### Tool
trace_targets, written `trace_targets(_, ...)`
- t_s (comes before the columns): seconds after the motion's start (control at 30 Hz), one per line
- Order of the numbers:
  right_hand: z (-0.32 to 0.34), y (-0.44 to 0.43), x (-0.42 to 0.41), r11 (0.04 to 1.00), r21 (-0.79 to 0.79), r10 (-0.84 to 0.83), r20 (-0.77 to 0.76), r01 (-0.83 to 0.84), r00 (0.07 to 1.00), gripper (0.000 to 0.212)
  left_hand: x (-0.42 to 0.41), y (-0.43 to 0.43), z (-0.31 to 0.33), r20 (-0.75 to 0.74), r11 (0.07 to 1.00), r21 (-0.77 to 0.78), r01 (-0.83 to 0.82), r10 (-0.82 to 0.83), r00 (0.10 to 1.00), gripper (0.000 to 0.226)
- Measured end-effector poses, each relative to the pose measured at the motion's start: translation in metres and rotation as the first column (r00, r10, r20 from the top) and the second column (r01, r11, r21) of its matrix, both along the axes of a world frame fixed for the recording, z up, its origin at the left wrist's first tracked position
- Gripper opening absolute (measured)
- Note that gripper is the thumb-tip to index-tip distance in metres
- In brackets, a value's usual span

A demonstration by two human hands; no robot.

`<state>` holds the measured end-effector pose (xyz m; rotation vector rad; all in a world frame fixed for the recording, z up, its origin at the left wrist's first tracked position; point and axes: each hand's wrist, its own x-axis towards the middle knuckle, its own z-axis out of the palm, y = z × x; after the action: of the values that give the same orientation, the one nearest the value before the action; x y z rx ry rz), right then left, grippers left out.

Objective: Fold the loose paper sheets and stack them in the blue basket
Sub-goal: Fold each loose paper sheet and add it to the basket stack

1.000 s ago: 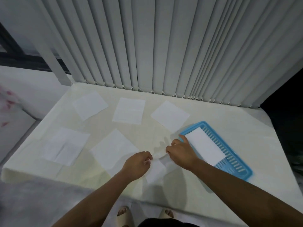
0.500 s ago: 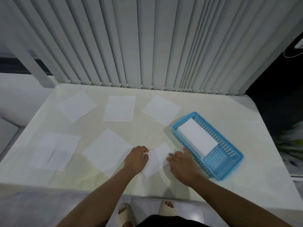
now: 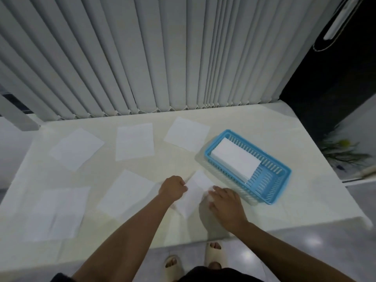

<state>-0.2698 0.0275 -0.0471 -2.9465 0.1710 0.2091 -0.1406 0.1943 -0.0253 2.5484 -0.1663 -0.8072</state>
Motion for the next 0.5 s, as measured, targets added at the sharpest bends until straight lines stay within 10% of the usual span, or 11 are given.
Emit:
trace_targets(0.1, 0.026, 0.024, 0.002, 0.873, 0.386, -0.273, -0.120, 0.299, 0.954, 0.033, 0.005, 0.012, 0.016, -0.161, 0.930, -0.275, -0.244, 0.205, 0.965, 0.017)
trace_targets(0.27, 0.058, 0.064, 0.024, 0.245, 0.721, -0.551, -0.447, 0.649, 0.705, 0.044, 0.001, 0.027, 0.043, -0.425, 0.581, -0.593, -0.558, 0.363, 0.829, 0.011)
trace_targets(0.5, 0.085, 0.091, 0.052, -0.219, 0.853, -0.609, -0.499, 0.473, 0.617, 0.015, -0.015, 0.026, 0.054, -0.503, 0.348, -0.711, -0.611, 0.356, 0.788, 0.009)
